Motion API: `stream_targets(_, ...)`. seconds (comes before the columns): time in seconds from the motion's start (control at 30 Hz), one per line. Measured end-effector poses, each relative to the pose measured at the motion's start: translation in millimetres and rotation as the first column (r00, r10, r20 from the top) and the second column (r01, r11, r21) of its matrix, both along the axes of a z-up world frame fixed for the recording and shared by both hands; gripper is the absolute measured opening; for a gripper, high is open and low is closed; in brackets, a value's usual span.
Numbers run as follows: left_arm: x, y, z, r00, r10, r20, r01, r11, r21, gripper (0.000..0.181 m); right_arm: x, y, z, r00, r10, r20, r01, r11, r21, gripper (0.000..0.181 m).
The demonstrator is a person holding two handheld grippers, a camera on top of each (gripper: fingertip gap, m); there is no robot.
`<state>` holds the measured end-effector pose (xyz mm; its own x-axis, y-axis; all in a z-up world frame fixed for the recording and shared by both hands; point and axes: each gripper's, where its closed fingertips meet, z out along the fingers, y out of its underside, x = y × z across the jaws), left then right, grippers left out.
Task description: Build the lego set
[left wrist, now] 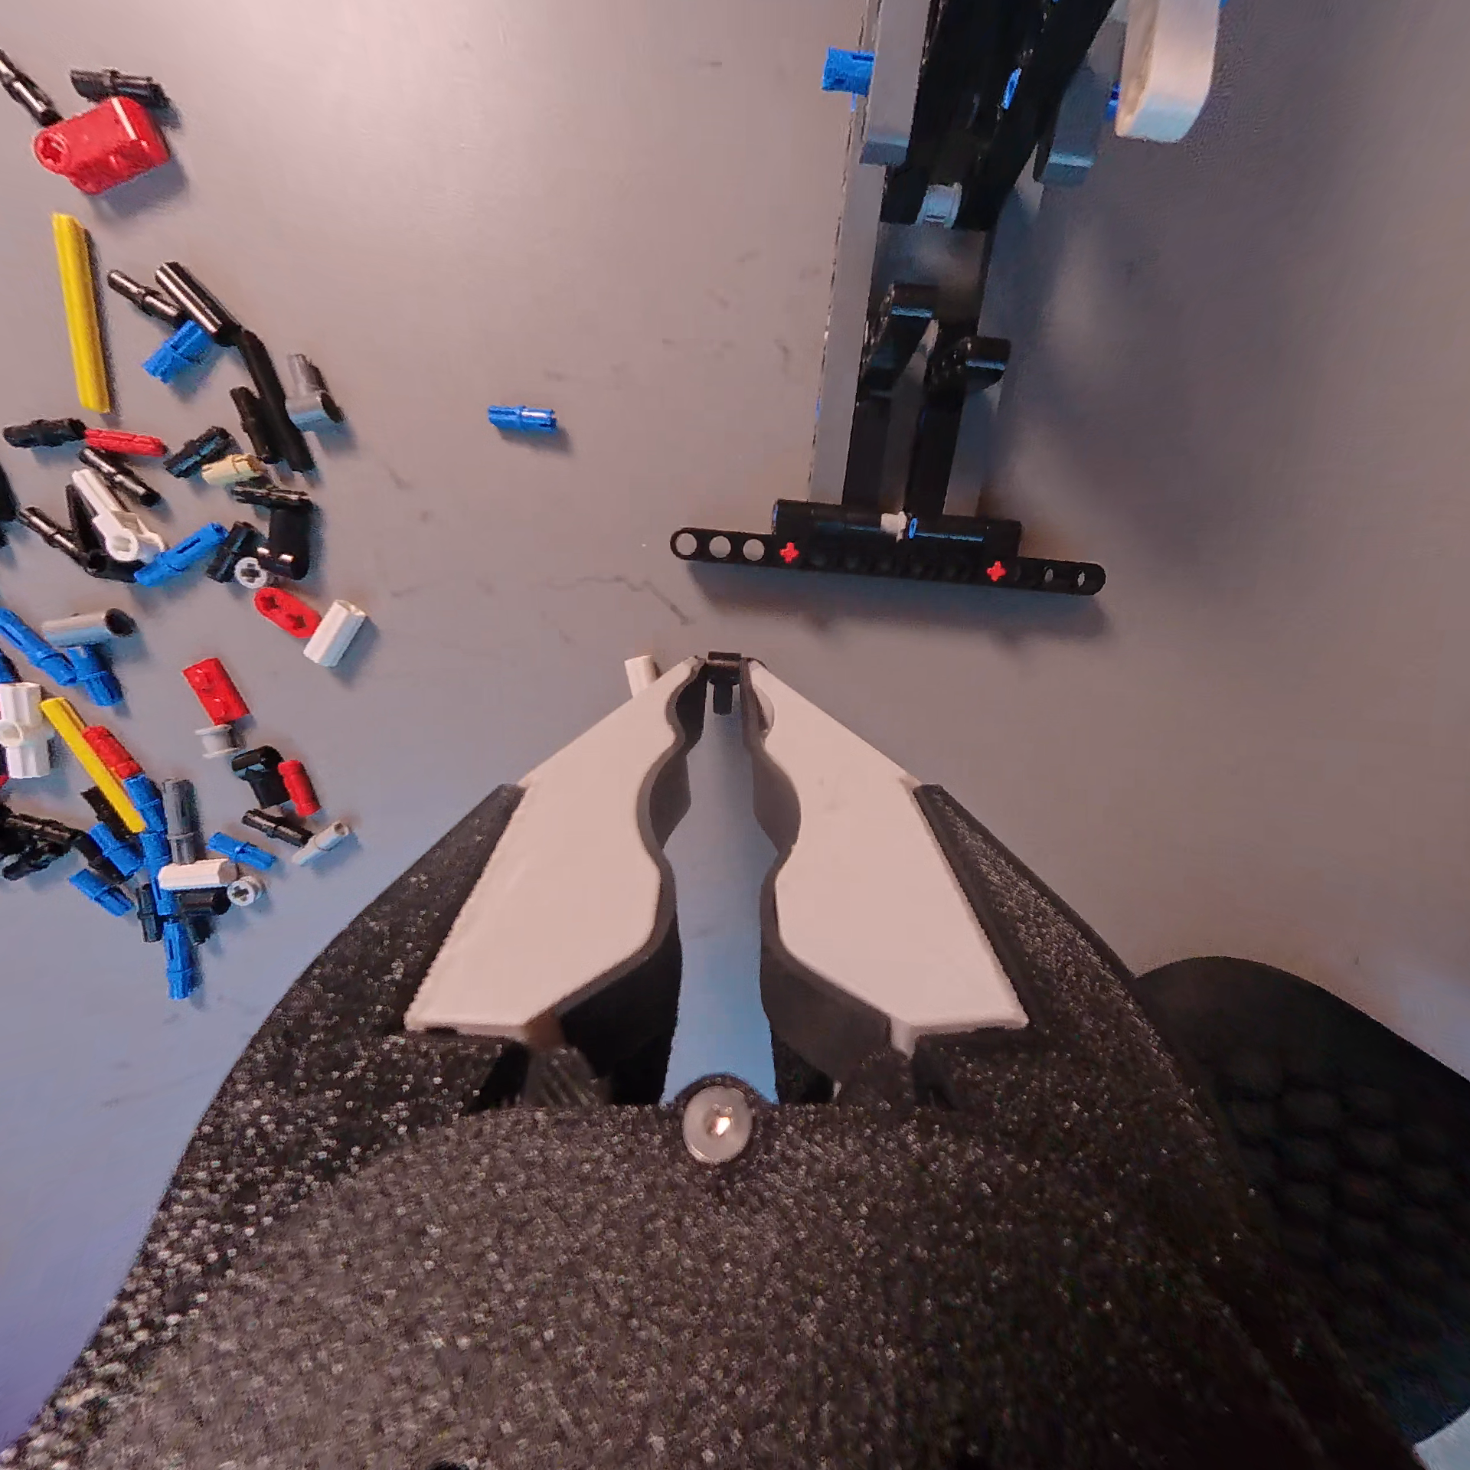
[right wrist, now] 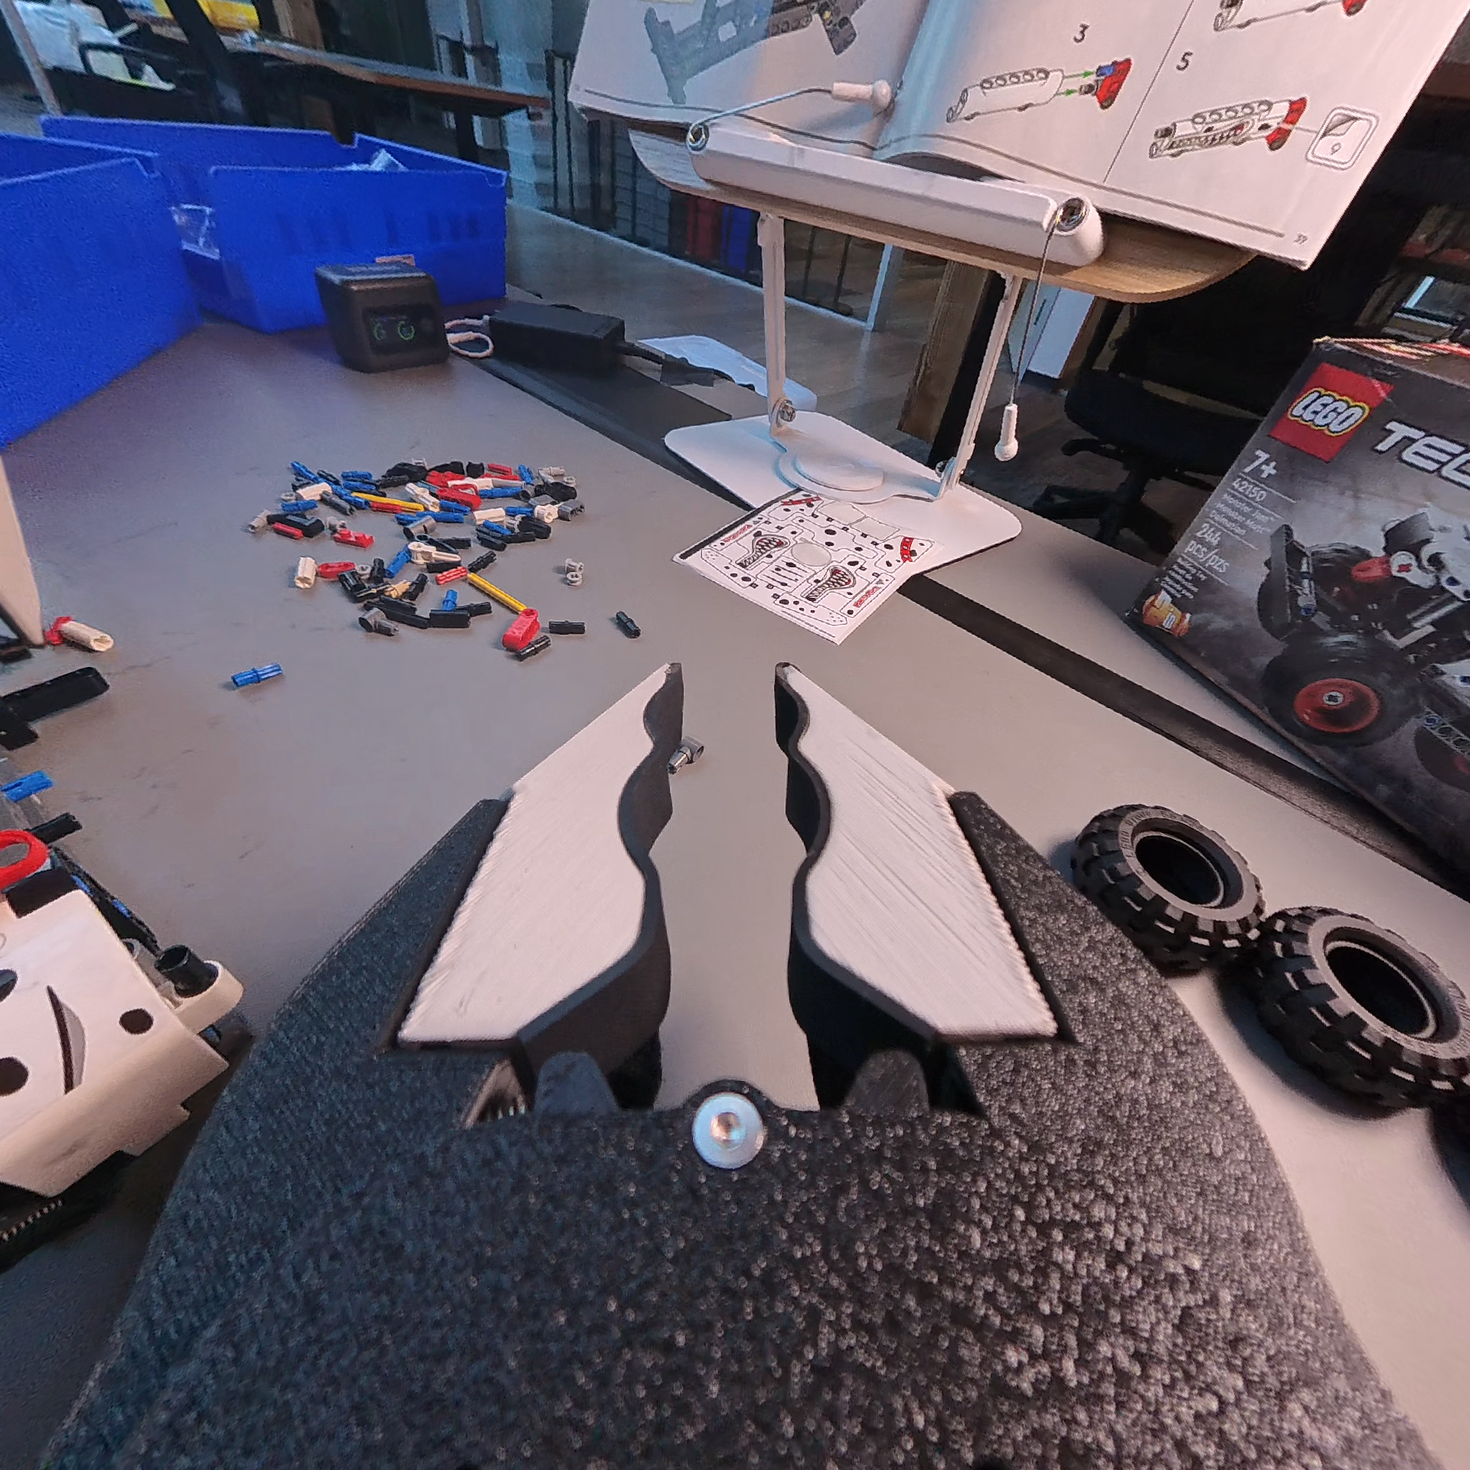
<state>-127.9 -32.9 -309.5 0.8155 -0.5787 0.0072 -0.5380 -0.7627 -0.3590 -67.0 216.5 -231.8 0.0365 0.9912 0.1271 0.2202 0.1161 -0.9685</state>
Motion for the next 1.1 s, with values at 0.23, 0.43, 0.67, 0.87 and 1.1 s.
stream_targets(0.23,1.2,-5.7,-8.9,0.999,-0.020,-0.026,0.020,1.000,-0.010,0.011,0.3,-0.1,-0.1,1.000,-0.001,0.000,0.001,1.000,0.001,0.023)
stream_targets(0.43,7.0,1.5,8.8,0.996,0.004,0.087,-0.006,1.000,0.030,0.019,1.2,-1.3,1.9,1.000,0.011,-0.014,-0.011,1.000,-0.004,0.024)
stream_targets(0.67,-30.6,33.3,56.7,0.977,0.166,0.136,-0.194,0.956,0.222,0.025,1.4,-6.6,4.2,0.999,0.041,-0.031,-0.041,0.999,0.002,0.028)
stream_targets(0.87,-112.5,57.9,60.7,0.938,0.347,0.010,-0.341,0.915,0.217,0.021,0.3,-10.1,3.6,0.998,0.055,-0.028,-0.055,0.998,0.007,0.031)
stream_targets(1.1,-182.7,69.4,19.5,0.929,0.346,-0.133,-0.350,0.937,-0.005,0.014,1.0,-11.9,3.5,0.997,0.068,-0.026,-0.068,0.998,0.008,0.031)
